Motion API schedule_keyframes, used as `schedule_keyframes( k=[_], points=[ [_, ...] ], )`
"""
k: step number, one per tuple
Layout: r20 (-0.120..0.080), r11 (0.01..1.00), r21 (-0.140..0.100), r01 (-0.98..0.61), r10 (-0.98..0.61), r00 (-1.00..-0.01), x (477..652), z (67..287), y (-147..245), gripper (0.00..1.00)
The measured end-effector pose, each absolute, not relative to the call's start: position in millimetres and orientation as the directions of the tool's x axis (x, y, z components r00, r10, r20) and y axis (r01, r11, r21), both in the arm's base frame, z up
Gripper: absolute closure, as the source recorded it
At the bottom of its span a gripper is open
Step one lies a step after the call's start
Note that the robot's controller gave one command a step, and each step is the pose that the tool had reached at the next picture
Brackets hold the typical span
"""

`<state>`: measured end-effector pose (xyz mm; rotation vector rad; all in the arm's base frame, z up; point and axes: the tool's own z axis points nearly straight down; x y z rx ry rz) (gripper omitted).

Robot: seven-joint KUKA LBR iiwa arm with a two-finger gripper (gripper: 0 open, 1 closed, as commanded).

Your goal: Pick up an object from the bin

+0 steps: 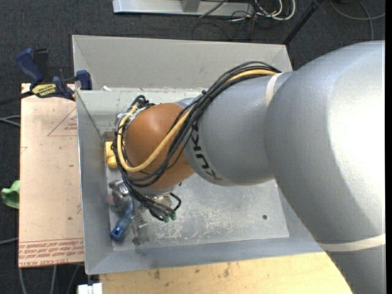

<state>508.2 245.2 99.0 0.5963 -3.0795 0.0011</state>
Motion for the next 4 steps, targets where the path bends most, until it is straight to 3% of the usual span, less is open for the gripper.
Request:
schedule_keyframes(
  k=[1,2,3,4],
  points=[
    [-0.012,0.897,0.002,-0.442,-0.442,-0.897,533.7,72.7,253.8,0.0],
    [-0.005,0.898,0.001,-0.44,-0.44,-0.898,532.6,71.9,251.9,1.0],
    [-0.007,0.898,0.001,-0.44,-0.44,-0.898,590.4,71.7,248.5,1.0],
    [-0.005,0.997,0.0,-0.079,-0.079,-0.997,597.6,130.7,156.7,1.0]
  ],
)
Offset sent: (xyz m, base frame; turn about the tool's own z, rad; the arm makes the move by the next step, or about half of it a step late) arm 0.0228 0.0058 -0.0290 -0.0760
